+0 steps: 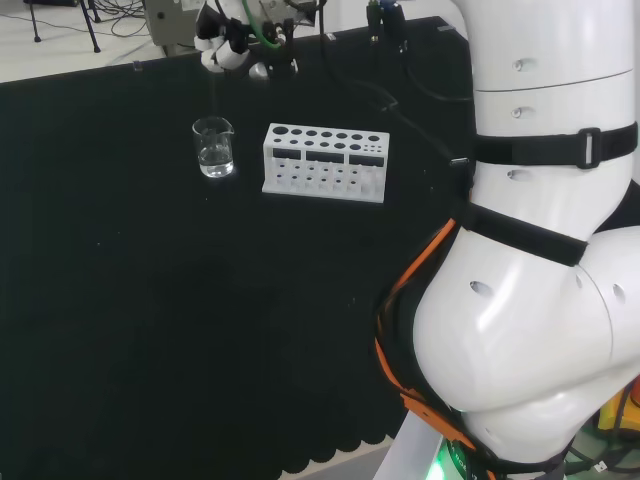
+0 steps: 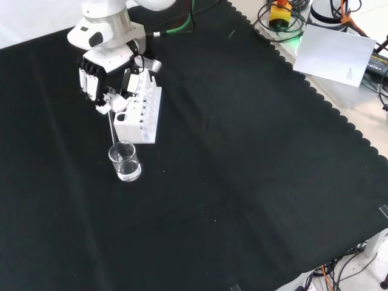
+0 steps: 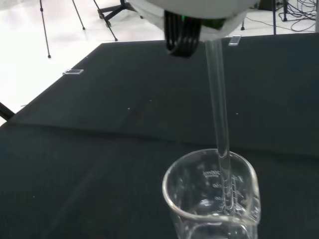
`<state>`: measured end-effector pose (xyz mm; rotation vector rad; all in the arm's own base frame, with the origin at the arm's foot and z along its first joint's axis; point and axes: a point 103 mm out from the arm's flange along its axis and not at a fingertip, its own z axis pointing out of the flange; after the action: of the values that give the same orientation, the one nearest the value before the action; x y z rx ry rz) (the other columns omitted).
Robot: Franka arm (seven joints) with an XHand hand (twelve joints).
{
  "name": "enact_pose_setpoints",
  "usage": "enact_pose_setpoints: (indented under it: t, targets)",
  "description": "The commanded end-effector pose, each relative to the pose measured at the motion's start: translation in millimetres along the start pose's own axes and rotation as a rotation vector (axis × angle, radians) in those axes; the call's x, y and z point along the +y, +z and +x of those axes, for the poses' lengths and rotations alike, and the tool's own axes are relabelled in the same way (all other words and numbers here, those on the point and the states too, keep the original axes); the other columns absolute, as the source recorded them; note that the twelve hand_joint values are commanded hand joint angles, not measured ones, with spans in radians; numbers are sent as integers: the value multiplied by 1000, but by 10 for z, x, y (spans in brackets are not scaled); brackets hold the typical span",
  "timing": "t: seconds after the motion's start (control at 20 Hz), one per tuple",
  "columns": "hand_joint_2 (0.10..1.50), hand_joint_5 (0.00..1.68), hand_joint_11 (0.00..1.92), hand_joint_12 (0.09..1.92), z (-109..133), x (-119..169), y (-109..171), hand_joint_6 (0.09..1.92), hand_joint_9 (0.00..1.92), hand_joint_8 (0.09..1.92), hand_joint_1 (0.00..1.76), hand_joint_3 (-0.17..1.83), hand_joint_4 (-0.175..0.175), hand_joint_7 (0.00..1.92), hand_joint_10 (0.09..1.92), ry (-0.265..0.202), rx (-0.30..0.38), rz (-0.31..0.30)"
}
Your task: Stir in the beaker to the left of the white test tube rack with the glass rod.
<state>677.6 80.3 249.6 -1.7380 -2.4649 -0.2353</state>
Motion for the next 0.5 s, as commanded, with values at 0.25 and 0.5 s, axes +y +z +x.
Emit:
enact_pose_setpoints:
  t: [0.25,0.5]
  targets:
    - [758,1095,1213,955,65,-359,-103,668,1649,1077,1303,591,-175,1190,725,21,-24,14]
    - [758,1095,1212,954,250,-193,10,667,1648,1077,1303,590,-175,1190,725,-22,-23,31]
